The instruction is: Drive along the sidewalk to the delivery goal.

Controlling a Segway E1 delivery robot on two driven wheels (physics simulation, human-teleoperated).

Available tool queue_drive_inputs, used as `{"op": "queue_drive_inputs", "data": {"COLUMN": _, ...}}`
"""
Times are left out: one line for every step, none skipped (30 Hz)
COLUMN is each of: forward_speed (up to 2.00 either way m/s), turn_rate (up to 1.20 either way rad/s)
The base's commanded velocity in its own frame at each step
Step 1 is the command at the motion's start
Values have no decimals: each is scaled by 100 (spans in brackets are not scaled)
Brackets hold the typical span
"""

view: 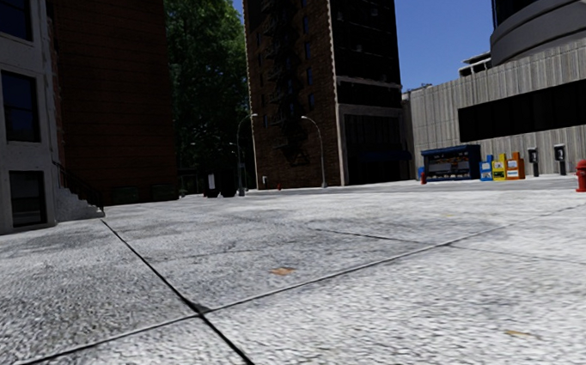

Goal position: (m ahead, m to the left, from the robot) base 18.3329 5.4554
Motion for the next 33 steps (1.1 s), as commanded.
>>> {"op": "queue_drive_inputs", "data": {"forward_speed": 200, "turn_rate": 21}}
{"op": "queue_drive_inputs", "data": {"forward_speed": 200, "turn_rate": 21}}
{"op": "queue_drive_inputs", "data": {"forward_speed": 200, "turn_rate": 21}}
{"op": "queue_drive_inputs", "data": {"forward_speed": 200, "turn_rate": 21}}
{"op": "queue_drive_inputs", "data": {"forward_speed": 200, "turn_rate": 21}}
{"op": "queue_drive_inputs", "data": {"forward_speed": 200, "turn_rate": 21}}
{"op": "queue_drive_inputs", "data": {"forward_speed": 200, "turn_rate": 21}}
{"op": "queue_drive_inputs", "data": {"forward_speed": 200, "turn_rate": 21}}
{"op": "queue_drive_inputs", "data": {"forward_speed": 200, "turn_rate": 21}}
{"op": "queue_drive_inputs", "data": {"forward_speed": 200, "turn_rate": 21}}
{"op": "queue_drive_inputs", "data": {"forward_speed": 200, "turn_rate": 21}}
{"op": "queue_drive_inputs", "data": {"forward_speed": 200, "turn_rate": 21}}
{"op": "queue_drive_inputs", "data": {"forward_speed": 200, "turn_rate": 21}}
{"op": "queue_drive_inputs", "data": {"forward_speed": 200, "turn_rate": 21}}
{"op": "queue_drive_inputs", "data": {"forward_speed": 200, "turn_rate": 21}}
{"op": "queue_drive_inputs", "data": {"forward_speed": 200, "turn_rate": 21}}
{"op": "queue_drive_inputs", "data": {"forward_speed": 200, "turn_rate": 21}}
{"op": "queue_drive_inputs", "data": {"forward_speed": 200, "turn_rate": 21}}
{"op": "queue_drive_inputs", "data": {"forward_speed": 200, "turn_rate": 21}}
{"op": "queue_drive_inputs", "data": {"forward_speed": 200, "turn_rate": 21}}
{"op": "queue_drive_inputs", "data": {"forward_speed": 200, "turn_rate": 21}}
{"op": "queue_drive_inputs", "data": {"forward_speed": 200, "turn_rate": 21}}
{"op": "queue_drive_inputs", "data": {"forward_speed": 200, "turn_rate": 21}}
{"op": "queue_drive_inputs", "data": {"forward_speed": 200, "turn_rate": 21}}
{"op": "queue_drive_inputs", "data": {"forward_speed": 200, "turn_rate": 21}}
{"op": "queue_drive_inputs", "data": {"forward_speed": 200, "turn_rate": 21}}
{"op": "queue_drive_inputs", "data": {"forward_speed": 200, "turn_rate": 21}}
{"op": "queue_drive_inputs", "data": {"forward_speed": 200, "turn_rate": 21}}
{"op": "queue_drive_inputs", "data": {"forward_speed": 200, "turn_rate": 21}}
{"op": "queue_drive_inputs", "data": {"forward_speed": 200, "turn_rate": 21}}
{"op": "queue_drive_inputs", "data": {"forward_speed": 200, "turn_rate": 21}}
{"op": "queue_drive_inputs", "data": {"forward_speed": 200, "turn_rate": 21}}
{"op": "queue_drive_inputs", "data": {"forward_speed": 200, "turn_rate": 21}}
